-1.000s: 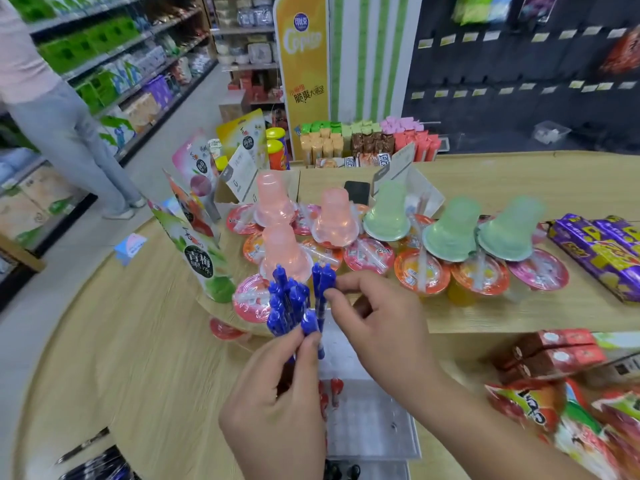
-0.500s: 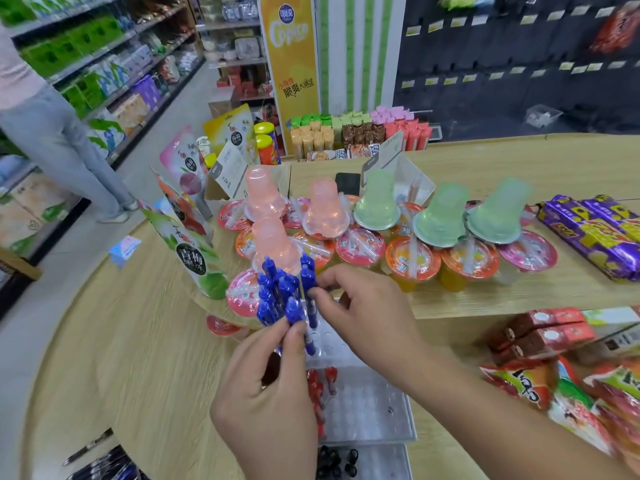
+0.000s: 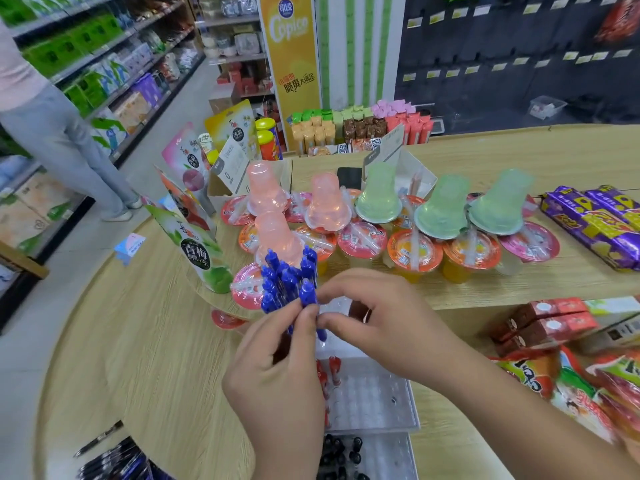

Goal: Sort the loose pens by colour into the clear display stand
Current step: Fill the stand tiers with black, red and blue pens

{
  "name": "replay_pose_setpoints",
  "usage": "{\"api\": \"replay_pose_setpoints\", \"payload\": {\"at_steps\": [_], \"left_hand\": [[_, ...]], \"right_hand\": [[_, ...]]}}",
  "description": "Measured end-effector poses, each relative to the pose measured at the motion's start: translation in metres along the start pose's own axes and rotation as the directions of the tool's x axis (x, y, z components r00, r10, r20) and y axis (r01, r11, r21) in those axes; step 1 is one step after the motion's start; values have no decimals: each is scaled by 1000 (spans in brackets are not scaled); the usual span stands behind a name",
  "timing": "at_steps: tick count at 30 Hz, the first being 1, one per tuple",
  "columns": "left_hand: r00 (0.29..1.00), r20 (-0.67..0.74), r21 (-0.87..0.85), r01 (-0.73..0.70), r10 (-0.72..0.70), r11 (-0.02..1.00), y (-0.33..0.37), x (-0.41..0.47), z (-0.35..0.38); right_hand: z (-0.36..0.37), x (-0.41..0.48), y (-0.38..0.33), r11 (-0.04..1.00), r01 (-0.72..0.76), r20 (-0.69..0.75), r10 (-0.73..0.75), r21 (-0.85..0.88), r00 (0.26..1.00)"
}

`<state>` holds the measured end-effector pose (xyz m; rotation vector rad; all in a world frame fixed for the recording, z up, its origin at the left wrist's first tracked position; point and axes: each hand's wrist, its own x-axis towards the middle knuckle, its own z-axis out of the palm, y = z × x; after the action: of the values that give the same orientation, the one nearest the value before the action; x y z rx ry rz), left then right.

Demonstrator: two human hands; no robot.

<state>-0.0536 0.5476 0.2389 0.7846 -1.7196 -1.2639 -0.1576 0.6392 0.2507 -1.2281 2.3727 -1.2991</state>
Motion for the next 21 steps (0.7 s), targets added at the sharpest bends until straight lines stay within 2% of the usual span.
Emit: {"api": "replay_pose_setpoints", "payload": {"at_steps": [6,12,16,21], "left_hand": [[1000,1,7,-31,31,1000,0,4,-4],[992,-49,61,-116,119,991,-12,8,-17],[993,-62,55,-95,99,994,-20,7,-20],[1000,-30,64,10,-8,998,-30,10,-21]], "right_hand": [[4,9,6,1000,5,-62,-6,-11,998],[13,9,16,996,-73,-144,81,59,986],[21,9,18,994,-99,-158,103,35,982],[32,6,18,992,-126,-159,122,-12,980]]}}
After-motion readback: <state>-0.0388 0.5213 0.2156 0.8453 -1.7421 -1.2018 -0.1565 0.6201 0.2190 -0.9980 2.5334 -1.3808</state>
